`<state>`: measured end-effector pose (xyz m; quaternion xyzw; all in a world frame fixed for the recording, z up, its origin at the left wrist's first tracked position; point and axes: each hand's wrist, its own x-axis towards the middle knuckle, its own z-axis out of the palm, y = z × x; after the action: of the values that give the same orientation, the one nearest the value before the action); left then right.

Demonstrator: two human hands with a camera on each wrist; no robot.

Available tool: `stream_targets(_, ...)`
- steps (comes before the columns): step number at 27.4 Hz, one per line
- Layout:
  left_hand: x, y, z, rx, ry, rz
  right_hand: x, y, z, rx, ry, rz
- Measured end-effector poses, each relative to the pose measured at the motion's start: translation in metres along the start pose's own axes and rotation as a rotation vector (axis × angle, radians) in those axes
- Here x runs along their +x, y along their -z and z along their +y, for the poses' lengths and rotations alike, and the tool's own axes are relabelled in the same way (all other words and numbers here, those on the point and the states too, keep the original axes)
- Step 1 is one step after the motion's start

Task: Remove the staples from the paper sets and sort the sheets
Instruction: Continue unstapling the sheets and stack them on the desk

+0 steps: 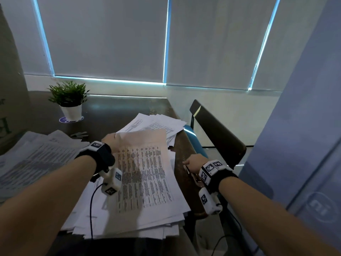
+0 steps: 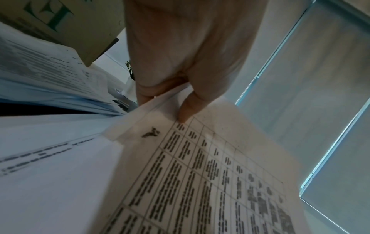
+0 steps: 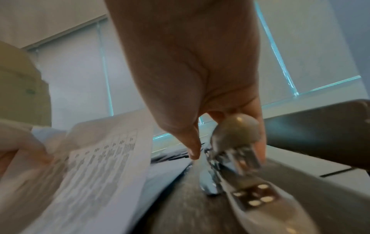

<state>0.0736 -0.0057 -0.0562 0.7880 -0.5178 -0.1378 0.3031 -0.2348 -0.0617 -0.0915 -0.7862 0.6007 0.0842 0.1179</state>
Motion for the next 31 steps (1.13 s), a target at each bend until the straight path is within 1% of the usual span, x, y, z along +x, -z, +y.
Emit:
stream_targets(3, -0.002, -0.005, 0.008, -0.085, -0.007, 0.034, 0.005, 0.011, -0.006, 0.130, -0.060, 0.185)
stream_targets(6, -0.003, -0.011, 0.019, -0.087, -0.058, 0.017, 0.004, 0.017, -0.009, 0.110, -0.125, 0.310)
stream_targets(8, -0.002, -0.013, 0.025, -0.099, -0.082, 0.025, 0.009, 0.015, -0.008, 0.106, -0.138, 0.321)
stream_targets(11, 0.000, -0.012, 0.033, -0.198, -0.050, 0.083, 0.020, 0.017, -0.009, 0.230, -0.062, 0.301)
stream_targets(12, 0.001, -0.011, 0.035, -0.228, -0.027, 0.105, 0.021, 0.020, -0.011, 0.359, -0.028, 0.319)
stream_targets(13, 0.004, -0.009, 0.036, -0.257, -0.006, 0.127, 0.023, 0.023, -0.011, 0.550, 0.006, 0.325)
stream_targets(14, 0.008, -0.007, 0.037, -0.294, 0.020, 0.142, 0.022, 0.027, -0.012, 0.816, 0.023, 0.281)
stream_targets(15, 0.014, -0.005, 0.037, -0.344, 0.040, 0.159, 0.022, 0.030, -0.012, 1.079, 0.039, 0.182)
stream_targets(16, 0.022, -0.003, 0.035, -0.400, 0.065, 0.177, 0.021, 0.034, -0.012, 1.248, 0.065, 0.015)
stream_targets(17, 0.030, -0.001, 0.033, -0.459, 0.088, 0.204, 0.022, 0.036, -0.010, 1.299, 0.100, -0.129)
stream_targets(18, 0.036, 0.001, 0.031, -0.518, 0.114, 0.237, 0.022, 0.038, -0.008, 1.233, 0.128, -0.253)
stream_targets(19, 0.042, 0.001, 0.029, -0.573, 0.138, 0.276, 0.025, 0.037, -0.006, 1.121, 0.149, -0.305)
stream_targets(20, 0.046, 0.002, 0.028, -0.630, 0.158, 0.312, 0.025, 0.038, -0.005, 1.015, 0.155, -0.293)
stream_targets(21, 0.049, 0.002, 0.029, -0.689, 0.174, 0.350, 0.032, 0.038, -0.006, 0.963, 0.146, -0.196)
stream_targets(22, 0.052, 0.002, 0.028, -0.733, 0.200, 0.375, 0.040, 0.039, -0.006, 0.951, 0.116, -0.043)
stream_targets(23, 0.055, -0.001, 0.025, -0.747, 0.224, 0.373, 0.052, 0.038, -0.005, 0.968, 0.081, 0.097)
stream_targets(24, 0.056, -0.004, 0.024, -0.715, 0.255, 0.322, 0.058, 0.041, -0.006, 1.011, 0.033, 0.183)
stream_targets(25, 0.057, -0.011, 0.019, -0.626, 0.287, 0.220, 0.070, 0.039, -0.008, 1.051, -0.009, 0.218)
stream_targets(27, 0.046, -0.023, 0.014, -0.374, 0.283, -0.033, 0.084, 0.042, -0.021, 1.069, -0.081, 0.197)
stream_targets(29, 0.031, -0.034, 0.009, -0.121, 0.238, -0.263, 0.096, 0.042, -0.038, 1.082, -0.136, 0.185)
stream_targets(30, 0.025, -0.037, 0.009, 0.047, 0.207, -0.346, 0.099, 0.043, -0.047, 1.062, -0.165, 0.175)
stream_targets(31, 0.018, -0.039, 0.008, 0.185, 0.167, -0.379, 0.105, 0.043, -0.053, 1.114, -0.196, 0.140)
